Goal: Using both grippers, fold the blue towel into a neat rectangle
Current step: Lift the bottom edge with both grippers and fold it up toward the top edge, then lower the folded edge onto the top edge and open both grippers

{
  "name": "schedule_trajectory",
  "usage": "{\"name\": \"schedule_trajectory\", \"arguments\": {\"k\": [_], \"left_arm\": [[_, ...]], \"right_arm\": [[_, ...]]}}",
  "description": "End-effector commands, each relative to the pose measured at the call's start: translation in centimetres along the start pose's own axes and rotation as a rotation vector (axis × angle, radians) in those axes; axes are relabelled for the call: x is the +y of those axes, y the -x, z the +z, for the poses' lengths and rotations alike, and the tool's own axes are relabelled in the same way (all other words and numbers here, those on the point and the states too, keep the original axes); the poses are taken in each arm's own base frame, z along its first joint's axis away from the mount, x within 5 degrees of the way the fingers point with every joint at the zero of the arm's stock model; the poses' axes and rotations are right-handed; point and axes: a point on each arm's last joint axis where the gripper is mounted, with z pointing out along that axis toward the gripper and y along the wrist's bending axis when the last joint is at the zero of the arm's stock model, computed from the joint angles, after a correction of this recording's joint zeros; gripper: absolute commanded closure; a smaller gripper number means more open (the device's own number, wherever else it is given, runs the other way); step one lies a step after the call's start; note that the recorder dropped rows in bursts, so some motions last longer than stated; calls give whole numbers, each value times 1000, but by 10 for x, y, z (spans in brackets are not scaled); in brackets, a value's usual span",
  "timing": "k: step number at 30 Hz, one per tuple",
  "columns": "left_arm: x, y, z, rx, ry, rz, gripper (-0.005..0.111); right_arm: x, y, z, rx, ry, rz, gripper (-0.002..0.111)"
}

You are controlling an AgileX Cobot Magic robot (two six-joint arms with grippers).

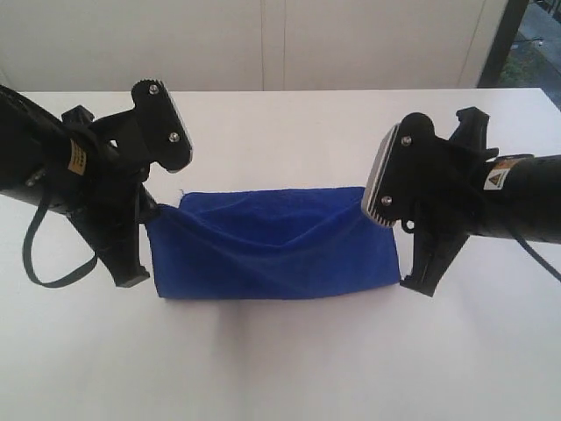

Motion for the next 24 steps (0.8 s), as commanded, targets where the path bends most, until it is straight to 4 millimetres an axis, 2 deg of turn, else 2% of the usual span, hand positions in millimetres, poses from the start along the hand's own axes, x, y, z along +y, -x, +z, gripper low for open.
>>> {"name": "schedule_trajectory", "arguments": {"k": [1,7,15,24], "left_arm": [[16,3,-4,-17,52,-44,107],[29,3,7,-48,84,-81,107],[39,15,24,-95,108,-81,107],[56,8,57,-108,133,-134,107]], "right_arm": [[-18,1,-1,-11,-75,31,108],[-23,-2,6,-11,-115,39,108],[-35,-5,24,-3,-168,61,108],[-49,-10,58,31,-183,77,108]]}}
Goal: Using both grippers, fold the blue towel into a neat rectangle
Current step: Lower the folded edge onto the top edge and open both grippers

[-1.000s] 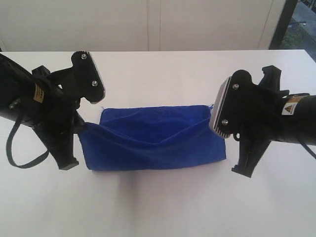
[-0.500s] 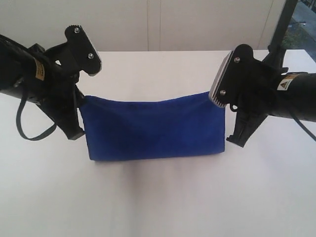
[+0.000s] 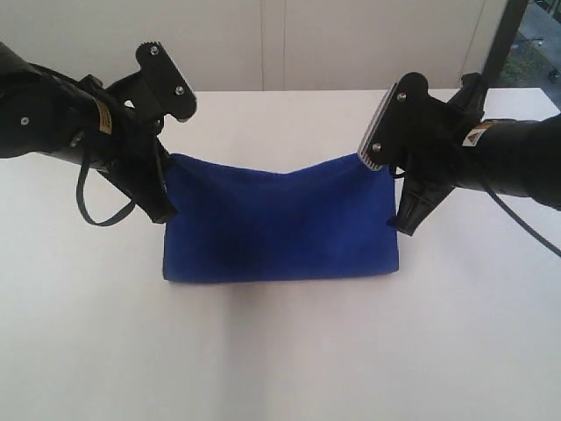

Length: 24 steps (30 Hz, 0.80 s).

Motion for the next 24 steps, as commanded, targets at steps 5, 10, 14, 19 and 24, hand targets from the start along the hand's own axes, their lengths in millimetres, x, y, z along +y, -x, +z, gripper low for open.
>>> {"name": "schedule_trajectory", "arguments": {"k": [5,10,14,19,24], "left_arm": [[14,-8,29,-45,38,-51,107],[15,-11,46,-73,45,-43,107],[14,-12,58,-101,48,-37,107],[15,-22,76,-87,45,-47,107],[18,-22,80,-117,61,-19,107]], "right_arm": [[-9,-1,37,18,-29,17,108],[-7,-5,60,28,-39,16,108],[-5,-8,74,36,-41,14,108],[-1,-14,91,35,-84,18,108],[-3,-16,93,33,-118,51,108]]}}
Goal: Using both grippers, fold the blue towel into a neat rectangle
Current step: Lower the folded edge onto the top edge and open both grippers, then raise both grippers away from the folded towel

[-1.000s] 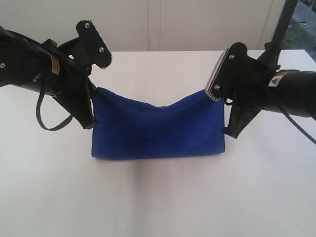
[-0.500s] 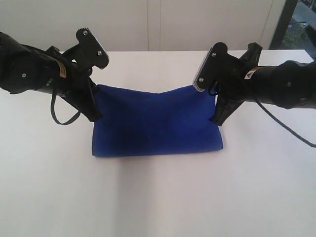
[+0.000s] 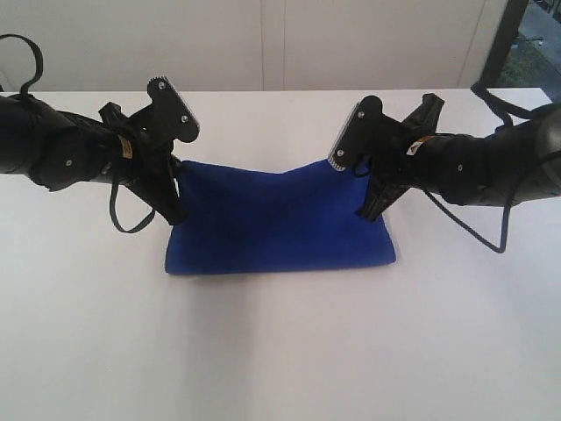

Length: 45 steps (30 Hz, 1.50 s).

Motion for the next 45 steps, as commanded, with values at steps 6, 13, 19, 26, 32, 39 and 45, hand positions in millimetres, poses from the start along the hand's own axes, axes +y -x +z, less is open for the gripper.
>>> {"name": "schedule_trajectory", "arguments": {"k": [6,13,19,26,32,39,45], "left_arm": [[3,3,0,-27,16,47,96],[3,2,0,-19,13,51,66],[2,0,0,2,4,55,65],[3,-5,-15,135,-31,-162,86],[46,19,-42,281,29,-487,107],[79,-10,-26,372,-145,-910,107],[70,-6,-24,342,-277,-826,107]], "right_arm": [[-7,0,0,-9,-48,38,82],[-7,0,0,-9,-48,38,80],[-8,-1,0,3,-56,84,80],[-20,11,-33,42,14,491,95],[-33,26,-52,-1,113,767,108],[-59,18,-51,78,326,893,108],[-54,33,-59,201,709,694,108]]}}
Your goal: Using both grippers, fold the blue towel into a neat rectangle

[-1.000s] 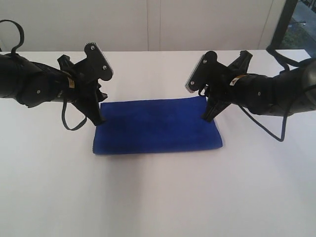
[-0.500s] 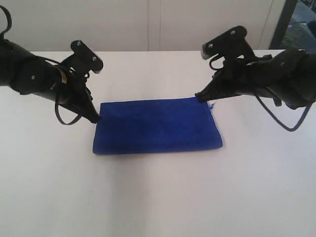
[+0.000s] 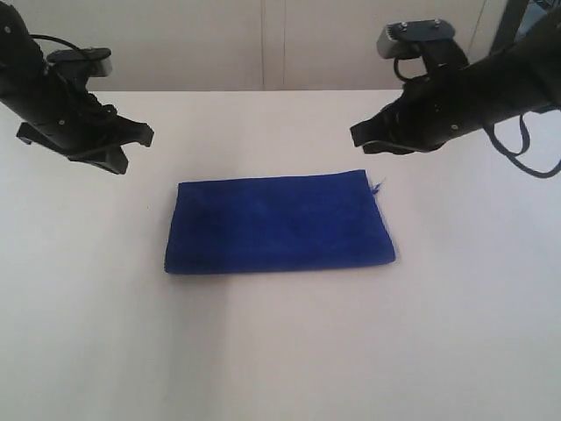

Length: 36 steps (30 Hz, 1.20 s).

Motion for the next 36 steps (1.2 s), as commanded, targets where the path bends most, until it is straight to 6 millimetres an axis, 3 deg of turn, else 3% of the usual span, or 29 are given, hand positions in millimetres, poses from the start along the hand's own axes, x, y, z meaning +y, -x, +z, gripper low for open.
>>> {"name": "schedule_trajectory", "arguments": {"k": [1,4,8,15,21,27,36], "left_arm": [[-9,-3,-2,35,-88,69,107],[-9,-6,-3,59,-95,85,107],[-8,-4,-1,42,-88,72,107],[0,-3,28,39,-62,-1,107],[7,-5,59,37,-48,-38,107],[5,-5,81,6,-118,-120,107],[-2,-5,101,-17,-249,-153,107]], "right_arm": [[8,-1,-8,247,162,-121,108],[-5,-4,-12,362,13,-92,108],[-36,-4,-9,342,-318,119,108],[-53,-29,38,451,-346,235,108],[-47,-42,65,470,-328,214,108],[-40,-51,72,473,-322,215,108],[-21,-50,80,473,-290,190,108]]}}
